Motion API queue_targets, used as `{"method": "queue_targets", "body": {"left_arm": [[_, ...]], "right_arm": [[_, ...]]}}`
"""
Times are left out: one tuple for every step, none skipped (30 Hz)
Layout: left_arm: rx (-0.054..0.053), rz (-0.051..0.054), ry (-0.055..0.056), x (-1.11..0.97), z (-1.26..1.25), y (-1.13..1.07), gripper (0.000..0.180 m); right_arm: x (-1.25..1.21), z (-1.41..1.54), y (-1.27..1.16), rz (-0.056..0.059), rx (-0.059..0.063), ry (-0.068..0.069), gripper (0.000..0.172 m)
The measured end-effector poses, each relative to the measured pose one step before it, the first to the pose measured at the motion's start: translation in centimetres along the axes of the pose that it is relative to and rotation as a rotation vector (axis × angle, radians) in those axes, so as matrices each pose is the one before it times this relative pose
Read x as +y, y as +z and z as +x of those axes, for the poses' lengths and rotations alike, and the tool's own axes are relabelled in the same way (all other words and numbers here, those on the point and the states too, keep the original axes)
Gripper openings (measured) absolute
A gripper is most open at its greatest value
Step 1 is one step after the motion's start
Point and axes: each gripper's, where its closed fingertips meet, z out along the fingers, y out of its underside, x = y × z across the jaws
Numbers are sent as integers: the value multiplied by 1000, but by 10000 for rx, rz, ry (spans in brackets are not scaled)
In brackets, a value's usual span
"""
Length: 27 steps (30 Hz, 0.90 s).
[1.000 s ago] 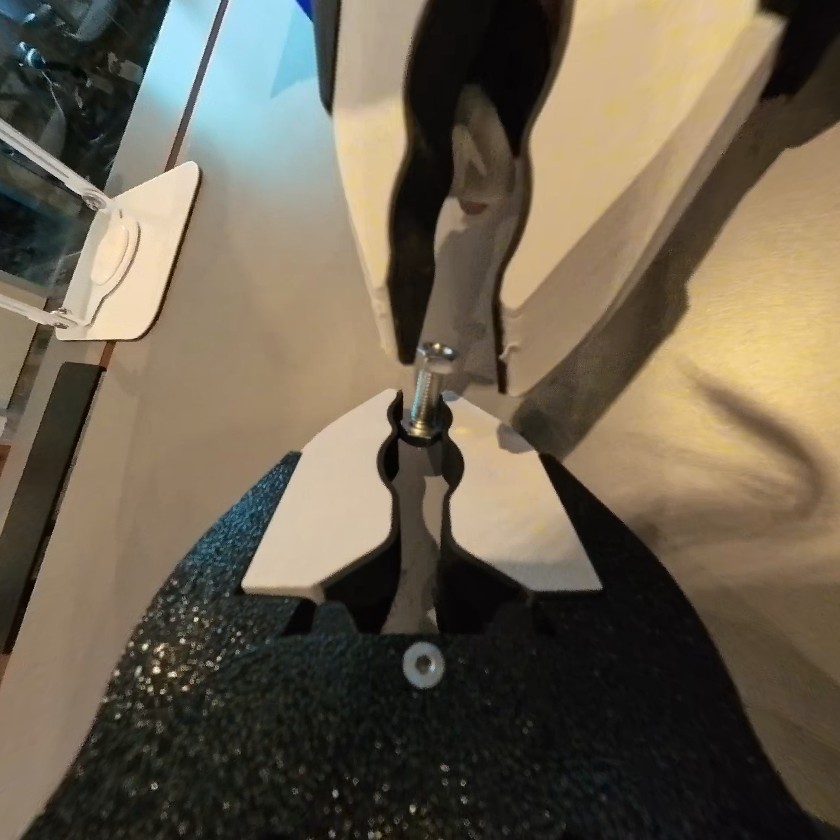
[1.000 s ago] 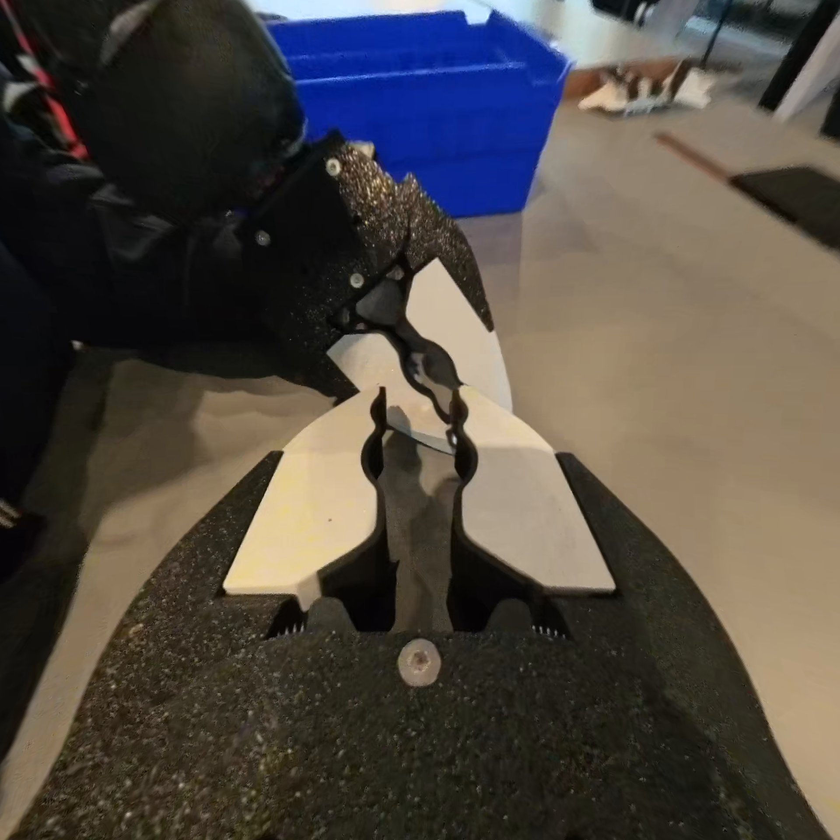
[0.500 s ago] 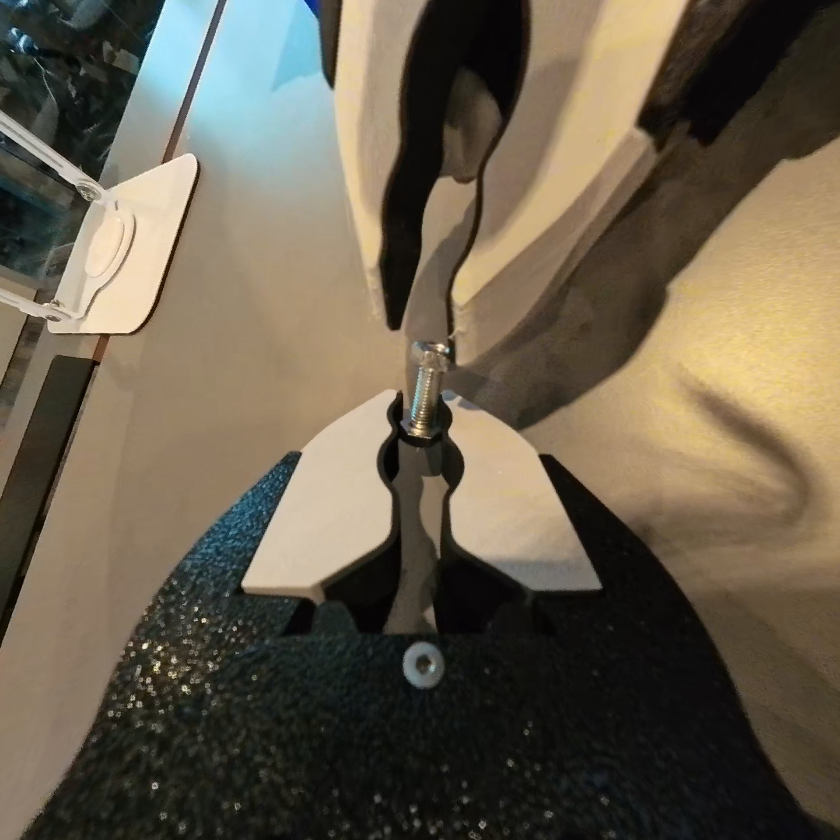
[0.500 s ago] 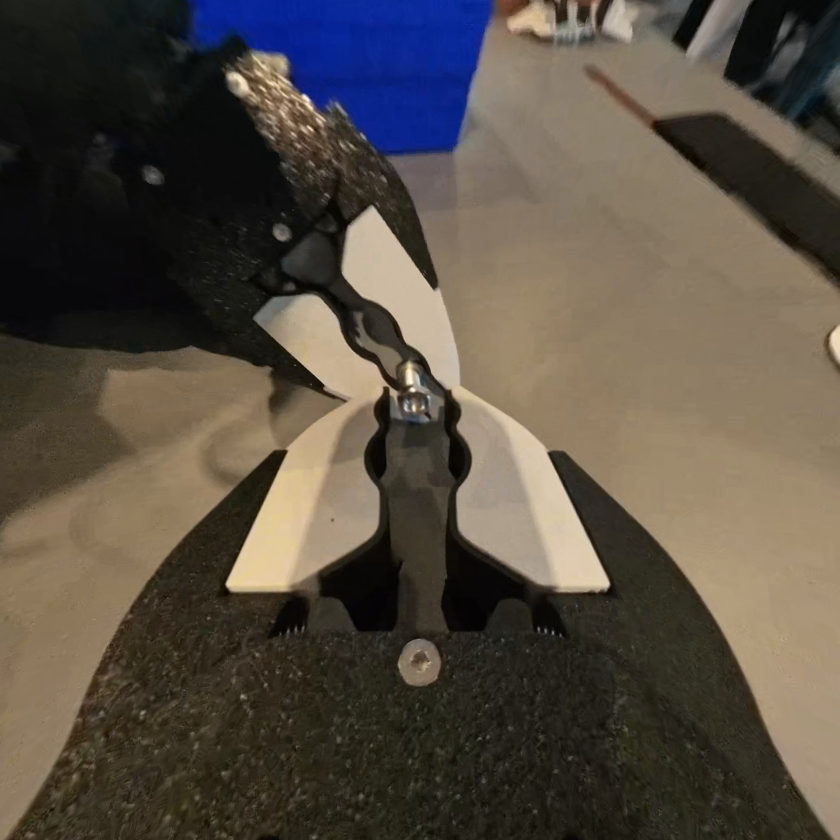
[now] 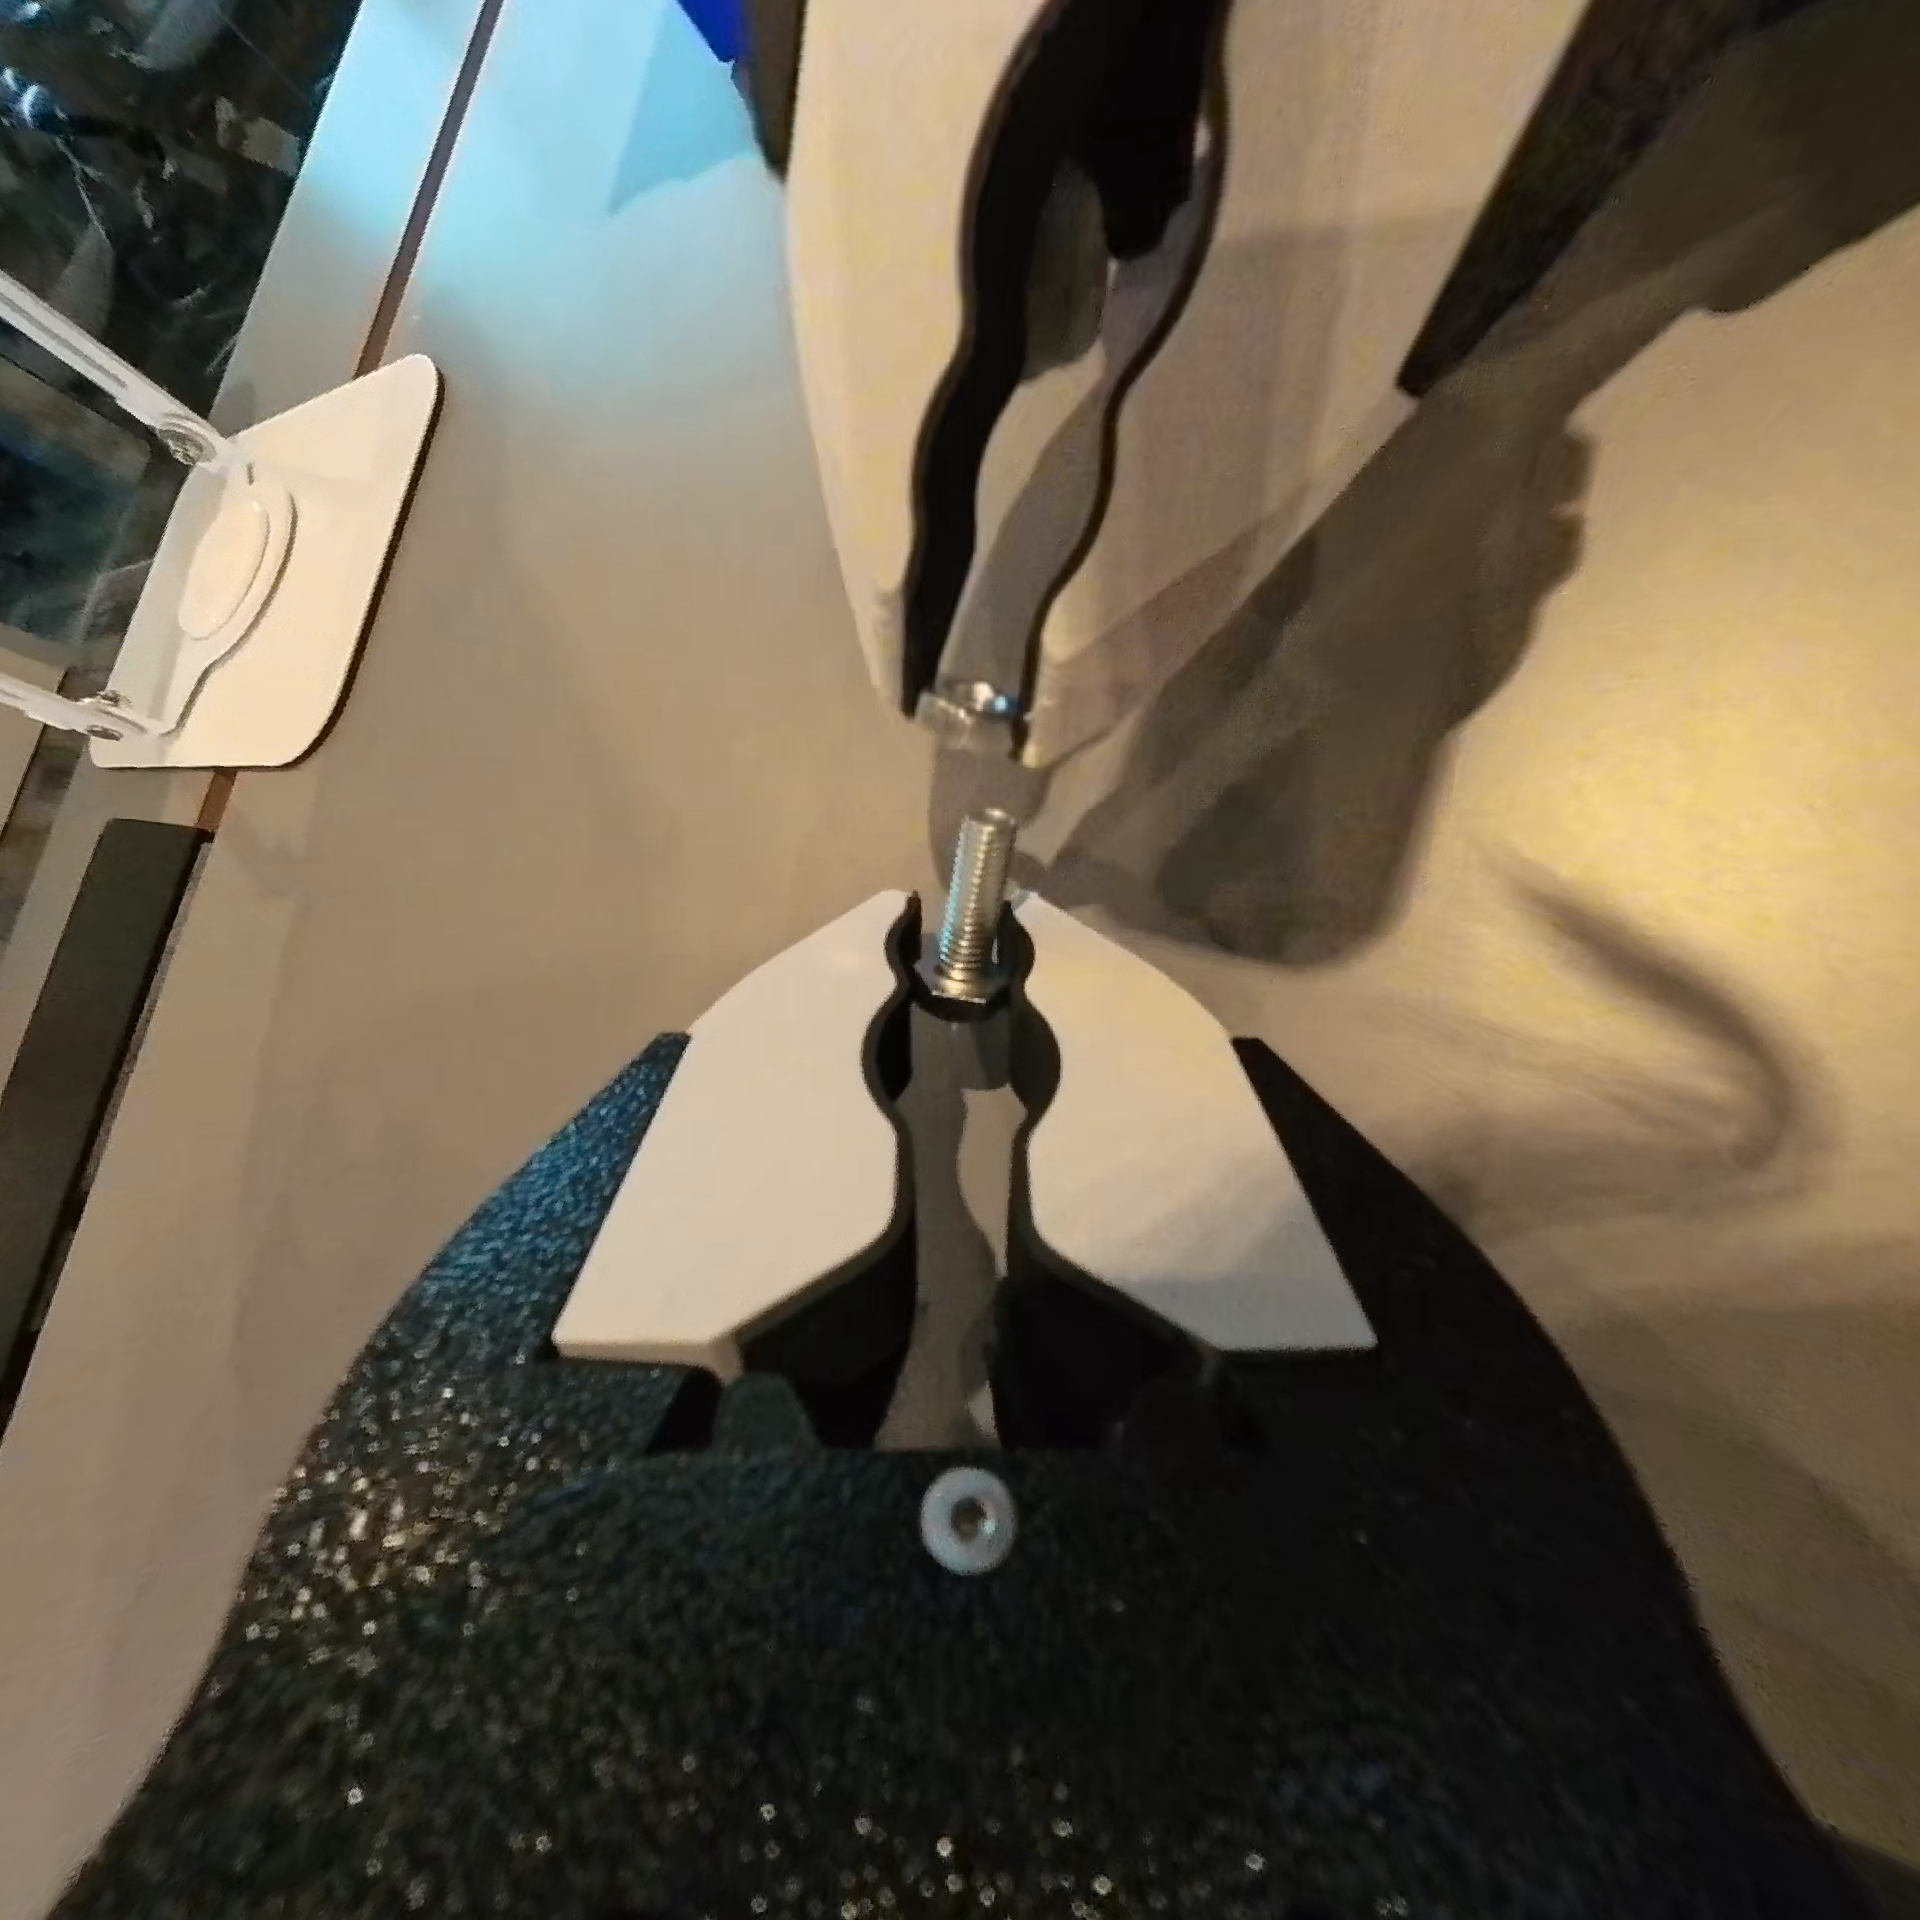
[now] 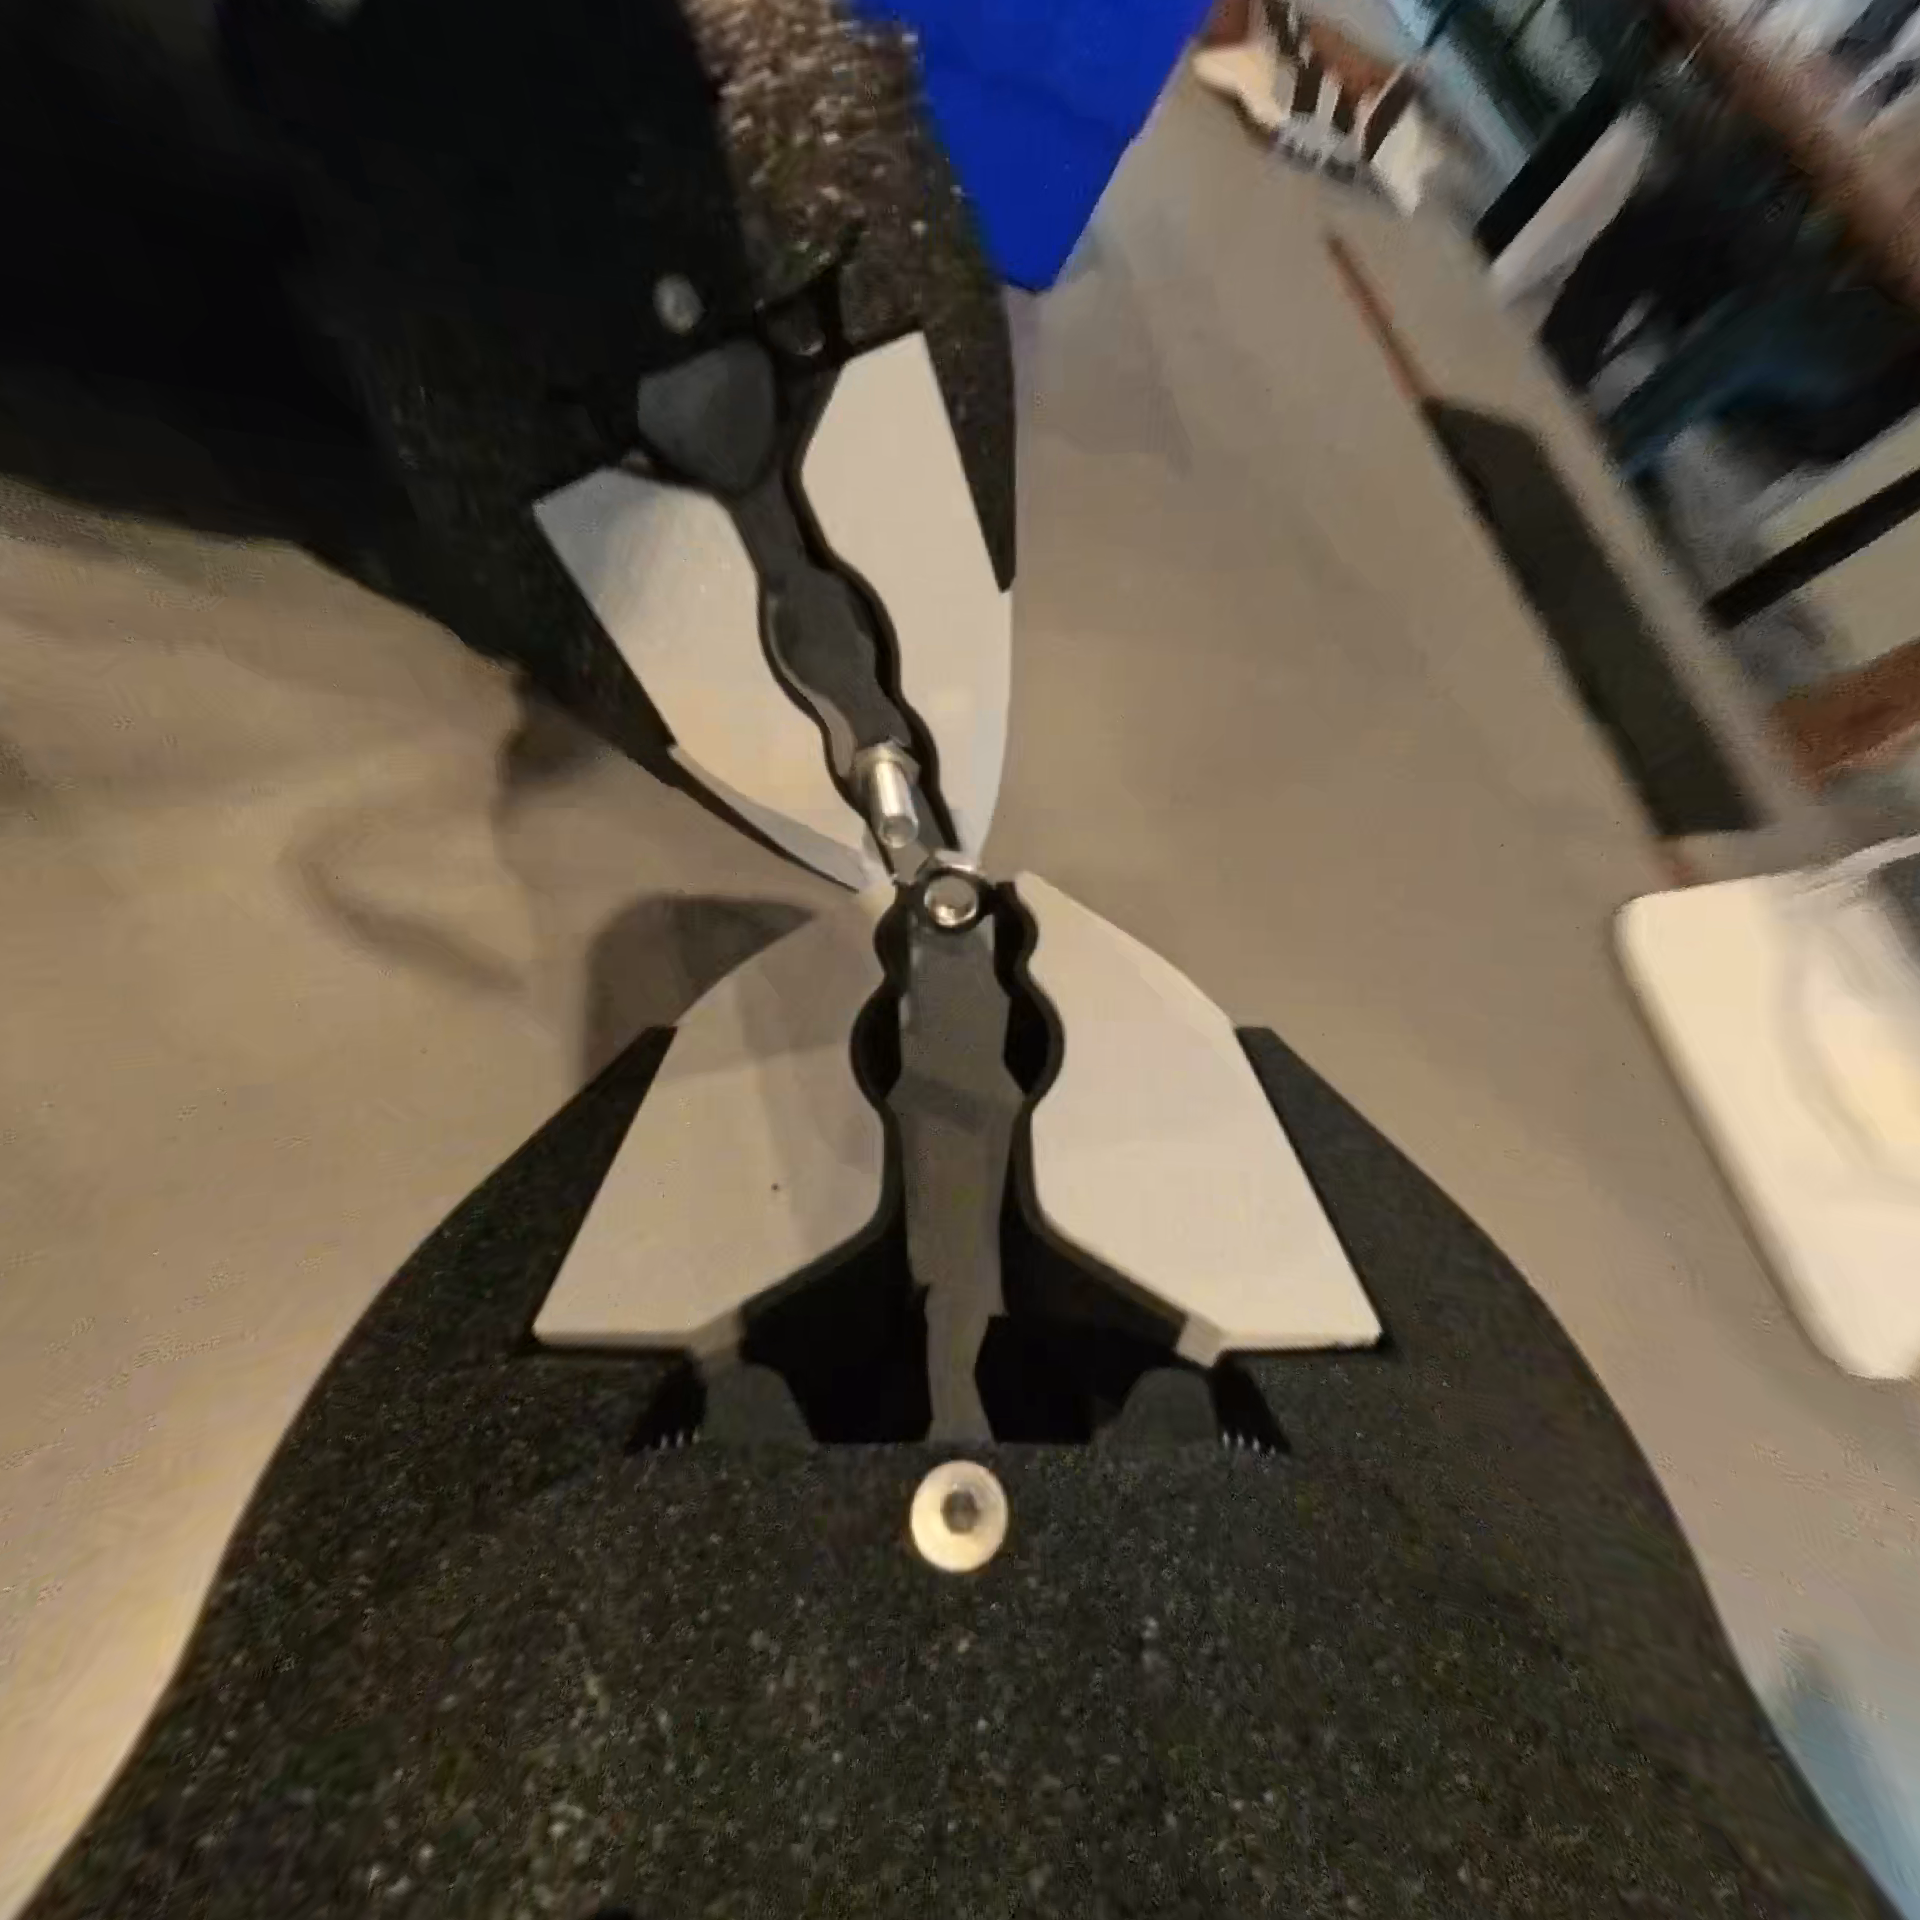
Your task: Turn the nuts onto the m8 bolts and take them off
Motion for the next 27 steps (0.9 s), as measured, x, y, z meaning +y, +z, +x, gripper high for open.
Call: {"method": "queue_targets", "body": {"left_arm": [[17,15,-40,17,-8,-19,13],[5,13,-28,9,-7,5,13],[-4,10,-21,11,-8,10,13],[-14,22,-32,5,-33,22,13],[-24,8,-54,29,-72,20,13],[-53,-12,-44,54,-117,6,13],[-67,6,-27,34,-124,-2,13],[-37,39,-28,-32,-70,-29,13],[-2,68,-22,-94,-19,-23,13],[0,92,-22,-142,-7,-46,13],[-3,110,-33,-151,-24,-70,13],[6,97,-52,-111,-33,-66,13],[1,71,-57,-48,-43,-64,13],[-1,70,-58,-47,-55,-60,13],[9,73,-67,-44,-39,-47,13],[17,65,-75,-39,-37,-37,13],[14,73,-66,-63,-25,-69,13],[5,92,-45,-100,-15,-70,13],[-1,88,-35,-112,-21,-76,13],[11,78,-31,-111,-4,-52,13],[3,70,-19,-98,-1,-21,13],[-1,49,-7,-79,5,-21,13],[4,37,1,-48,13,-20,13],[3,27,3,-40,13,-20,13],[-1,23,2,-22,10,-25,13],[5,31,-2,-42,9,-36,13],[9,31,-4,-41,24,-24,13]], "right_arm": [[51,192,-127,-53,308,-615,15],[62,-4,-29,-102,46,-154,15],[-27,0,3,-18,-30,197,15],[-150,66,-48,71,-29,363,15],[-168,68,-120,72,-65,403,15],[-191,125,-186,56,-55,423,15],[-269,216,-280,91,-22,441,15],[-315,224,-371,117,-45,414,15],[-379,460,-565,98,129,322,15],[-480,695,-833,49,349,197,15],[-720,792,-1127,68,484,129,15],[-906,821,-1372,111,554,129,15],[-890,759,-1587,45,517,167,15],[-886,859,-1844,56,553,121,15],[-618,1193,-2105,-54,656,19,15],[-136,1799,-2288,-228,833,-2,15],[576,2419,-2264,-477,941,59,15],[1530,2762,-1985,-865,884,117,15],[2449,2654,-1369,-1197,633,95,15],[3091,2244,-566,-1364,320,77,15],[3358,1635,278,-1448,-44,73,15],[2995,873,1005,-1210,-464,-202,15],[2281,728,1393,-800,-389,-354,15],[1836,626,1396,-669,-323,-192,15],[1480,374,1237,-664,-380,-89,15],[1037,239,1051,-524,-333,-144,15],[756,169,913,-484,-267,-217,15]]}}
